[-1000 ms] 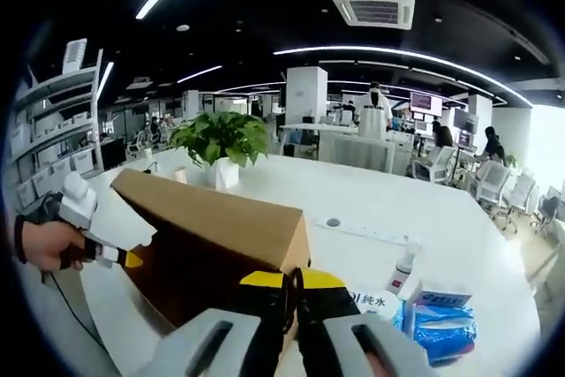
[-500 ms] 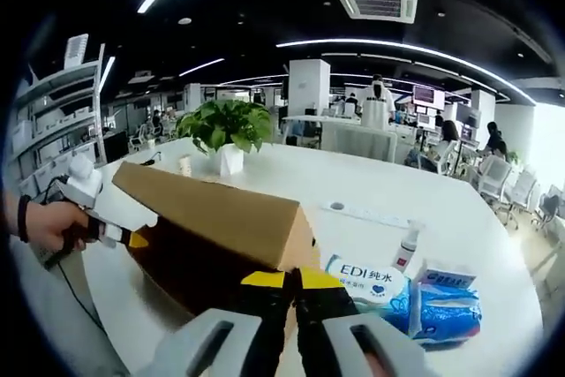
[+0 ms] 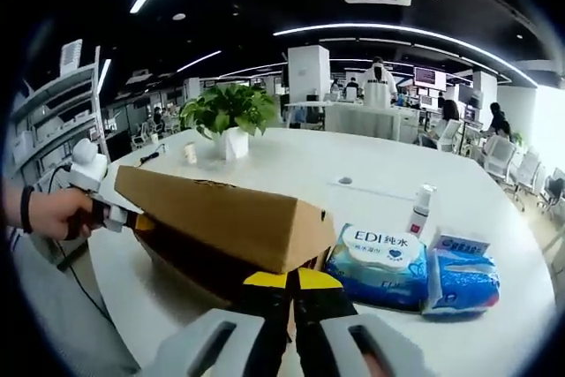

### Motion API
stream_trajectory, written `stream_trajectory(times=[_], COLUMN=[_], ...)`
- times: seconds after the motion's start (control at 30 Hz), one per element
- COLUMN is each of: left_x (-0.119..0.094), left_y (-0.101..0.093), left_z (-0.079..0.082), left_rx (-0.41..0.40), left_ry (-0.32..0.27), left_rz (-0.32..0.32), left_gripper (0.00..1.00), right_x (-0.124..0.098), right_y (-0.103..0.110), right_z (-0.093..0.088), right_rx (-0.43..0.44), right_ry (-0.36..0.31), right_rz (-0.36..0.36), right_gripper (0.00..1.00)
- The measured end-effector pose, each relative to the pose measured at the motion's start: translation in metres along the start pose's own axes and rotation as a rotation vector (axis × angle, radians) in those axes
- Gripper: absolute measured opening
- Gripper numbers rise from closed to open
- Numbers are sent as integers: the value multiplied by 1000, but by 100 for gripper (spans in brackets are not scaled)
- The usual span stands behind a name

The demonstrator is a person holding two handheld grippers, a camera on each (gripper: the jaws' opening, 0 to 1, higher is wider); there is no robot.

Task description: Operate the shoe box by opening the lid, removing the specified soft item, and placing it in the target area until the item is outside and the box remains undamaged.

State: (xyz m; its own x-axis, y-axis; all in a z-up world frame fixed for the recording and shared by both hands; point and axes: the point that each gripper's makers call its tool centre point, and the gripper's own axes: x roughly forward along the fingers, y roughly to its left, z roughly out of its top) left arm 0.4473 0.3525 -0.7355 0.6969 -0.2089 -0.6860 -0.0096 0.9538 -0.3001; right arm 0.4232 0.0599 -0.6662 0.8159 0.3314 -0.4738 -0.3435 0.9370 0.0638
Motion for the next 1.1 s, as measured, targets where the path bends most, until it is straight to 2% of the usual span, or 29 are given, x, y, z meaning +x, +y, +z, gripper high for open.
stream_trajectory(times=[0.23,0.43,0.63,1.1], left_x=[-5,-13,-22,-40], left_y=[-1,0,0,3], left_z=[0,6,9,6], left_rx=[9,48,133,193], left_ry=[-8,-32,-48,-55], left_rz=[-9,-20,-47,-72], left_gripper=[10,10,11,10], right_x=[1,2,2,-4], right_y=[3,5,6,9], right_z=[-9,-14,-18,-22], right_rx=[14,19,28,27], right_ry=[19,29,38,49], right_rz=[13,26,30,57], right_gripper=[0,0,0,0])
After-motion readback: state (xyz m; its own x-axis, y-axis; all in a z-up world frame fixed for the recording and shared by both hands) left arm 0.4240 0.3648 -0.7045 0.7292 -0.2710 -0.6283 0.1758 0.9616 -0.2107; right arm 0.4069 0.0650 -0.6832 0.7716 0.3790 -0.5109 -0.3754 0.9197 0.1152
